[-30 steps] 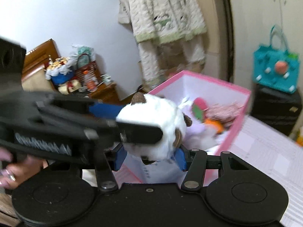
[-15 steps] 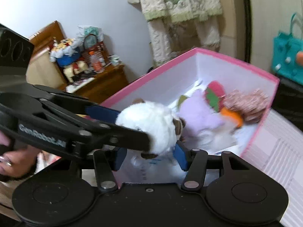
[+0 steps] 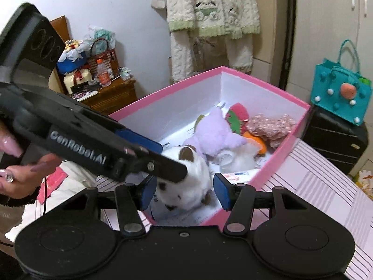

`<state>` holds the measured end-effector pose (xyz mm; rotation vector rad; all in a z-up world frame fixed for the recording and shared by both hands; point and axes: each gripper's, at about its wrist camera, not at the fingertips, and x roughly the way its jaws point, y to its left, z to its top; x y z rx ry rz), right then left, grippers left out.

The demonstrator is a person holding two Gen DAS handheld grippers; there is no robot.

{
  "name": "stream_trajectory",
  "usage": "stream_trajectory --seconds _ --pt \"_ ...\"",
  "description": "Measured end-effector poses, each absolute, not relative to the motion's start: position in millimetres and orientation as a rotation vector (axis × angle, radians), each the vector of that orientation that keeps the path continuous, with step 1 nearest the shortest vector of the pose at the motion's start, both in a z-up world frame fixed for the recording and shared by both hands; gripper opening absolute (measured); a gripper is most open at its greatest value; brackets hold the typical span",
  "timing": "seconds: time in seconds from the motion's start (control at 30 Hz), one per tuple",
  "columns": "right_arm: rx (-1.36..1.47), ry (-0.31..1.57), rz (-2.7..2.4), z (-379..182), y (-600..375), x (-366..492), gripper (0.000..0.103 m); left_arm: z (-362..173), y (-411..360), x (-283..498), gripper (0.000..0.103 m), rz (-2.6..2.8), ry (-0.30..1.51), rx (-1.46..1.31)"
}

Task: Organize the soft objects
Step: 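Open the right gripper releasing the plush and withdraw from the box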

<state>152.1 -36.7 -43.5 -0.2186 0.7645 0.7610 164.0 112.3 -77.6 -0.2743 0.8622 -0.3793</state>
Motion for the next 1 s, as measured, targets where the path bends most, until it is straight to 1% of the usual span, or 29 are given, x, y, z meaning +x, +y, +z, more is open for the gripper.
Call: stream_trajectory --seconds 0.17,0.2,0.3,0.43,0.53,0.6,0.73,0.77,0.8,0.83,0.93,1.0 --pt "-0.167 0.724 0.743 -25.3 -61.5 132.2 0.06 -59.5 115.5 148.4 0.058 -0.338 0.789 -0.225" --pt "-0.162 0.72 0.734 -22.2 -64.7 129.5 0.06 -55.8 115.3 145.5 0.061 -0.33 0.777 -0.214" --pt "-0.145 0.716 0.703 -13.5 -76.7 119.4 0.061 -45.2 113.5 136.7 0.063 -0.323 0.763 -0.197" --pt "-0.117 0.722 0.667 -2.2 -93.4 106.4 0.065 -30.7 104.2 124.4 0.068 -0.328 0.749 -0.152" --pt "-0.11 0.713 0.638 7.5 -103.0 96.1 0.069 -19.0 94.3 115.4 0.071 -0.34 0.733 -0.106" --pt "-0.11 0.697 0.618 13.4 -109.2 89.9 0.076 -13.2 88.8 110.2 0.071 -0.344 0.723 -0.083" --pt "-0.103 0.688 0.588 20.9 -120.7 79.2 0.079 -6.3 79.0 99.2 0.076 -0.343 0.694 -0.061" --pt "-0.104 0.694 0.575 21.5 -122.2 78.0 0.087 -5.1 76.8 96.4 0.079 -0.345 0.687 -0.06" --pt "-0.11 0.7 0.558 21.9 -123.3 76.6 0.097 -4.2 75.1 93.7 0.082 -0.347 0.682 -0.064" --pt "-0.129 0.703 0.538 21.5 -124.7 73.7 0.098 -3.6 73.9 91.5 0.083 -0.353 0.681 -0.074" --pt "-0.172 0.745 0.471 20.2 -126.7 69.7 0.098 -2.2 70.4 86.4 0.091 -0.356 0.687 -0.09" --pt "-0.187 0.791 0.423 18.5 -126.6 69.7 0.098 -0.1 66.7 82.5 0.098 -0.345 0.678 -0.08"
